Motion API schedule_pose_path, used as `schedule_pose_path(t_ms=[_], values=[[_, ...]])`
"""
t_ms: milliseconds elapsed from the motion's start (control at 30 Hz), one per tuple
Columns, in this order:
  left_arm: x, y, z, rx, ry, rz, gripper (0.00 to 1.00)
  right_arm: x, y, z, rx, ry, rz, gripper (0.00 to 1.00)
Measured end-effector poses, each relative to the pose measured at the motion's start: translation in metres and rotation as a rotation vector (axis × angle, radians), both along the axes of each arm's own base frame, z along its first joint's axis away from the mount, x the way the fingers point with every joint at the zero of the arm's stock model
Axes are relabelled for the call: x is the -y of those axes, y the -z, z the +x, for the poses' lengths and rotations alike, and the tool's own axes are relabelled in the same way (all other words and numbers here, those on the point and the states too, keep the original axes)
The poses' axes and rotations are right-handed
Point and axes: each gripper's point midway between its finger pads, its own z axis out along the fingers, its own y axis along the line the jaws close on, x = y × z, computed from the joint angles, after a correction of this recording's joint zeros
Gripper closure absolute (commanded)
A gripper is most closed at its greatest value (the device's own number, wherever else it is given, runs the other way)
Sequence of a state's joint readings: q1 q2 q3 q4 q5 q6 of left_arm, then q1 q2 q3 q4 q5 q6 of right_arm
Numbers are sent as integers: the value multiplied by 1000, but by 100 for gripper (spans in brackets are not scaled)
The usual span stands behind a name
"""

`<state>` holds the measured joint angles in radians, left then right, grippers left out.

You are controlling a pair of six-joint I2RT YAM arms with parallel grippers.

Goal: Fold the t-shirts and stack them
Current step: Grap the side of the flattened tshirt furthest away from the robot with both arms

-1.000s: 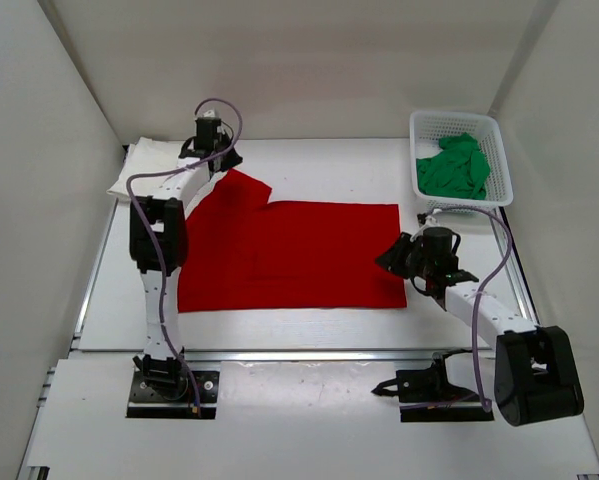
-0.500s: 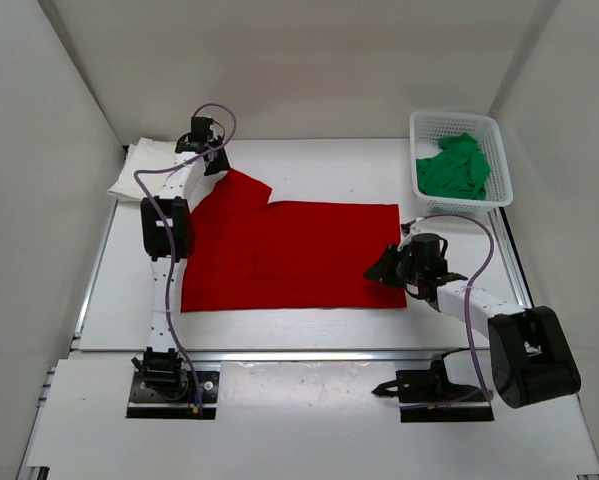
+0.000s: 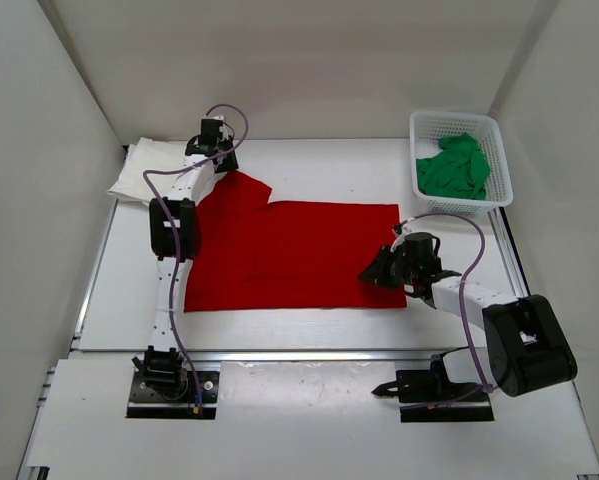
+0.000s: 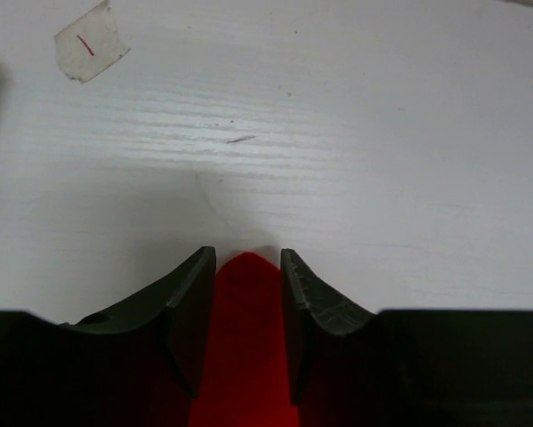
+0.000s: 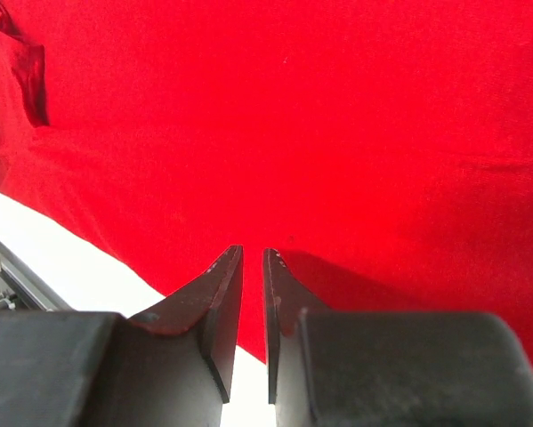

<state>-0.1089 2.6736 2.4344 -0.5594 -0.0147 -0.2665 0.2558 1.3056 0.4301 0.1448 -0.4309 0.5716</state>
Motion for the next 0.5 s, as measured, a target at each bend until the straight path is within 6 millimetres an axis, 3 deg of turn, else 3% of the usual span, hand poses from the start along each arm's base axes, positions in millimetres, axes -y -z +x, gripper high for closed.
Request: schedule_pose_path(t_ms=[67, 167, 367, 500], values=[[3, 4, 2, 4, 8, 3, 63, 0, 0, 0, -2, -1, 1, 86], [3, 5, 6, 21, 12, 6, 63, -1, 0, 1, -4, -4, 4, 86], [4, 5, 6, 23, 16, 6, 96, -2, -4, 4, 7, -4, 13, 86], [2, 6, 7, 21, 9, 0, 100, 2, -11, 16, 25, 21, 22, 85]])
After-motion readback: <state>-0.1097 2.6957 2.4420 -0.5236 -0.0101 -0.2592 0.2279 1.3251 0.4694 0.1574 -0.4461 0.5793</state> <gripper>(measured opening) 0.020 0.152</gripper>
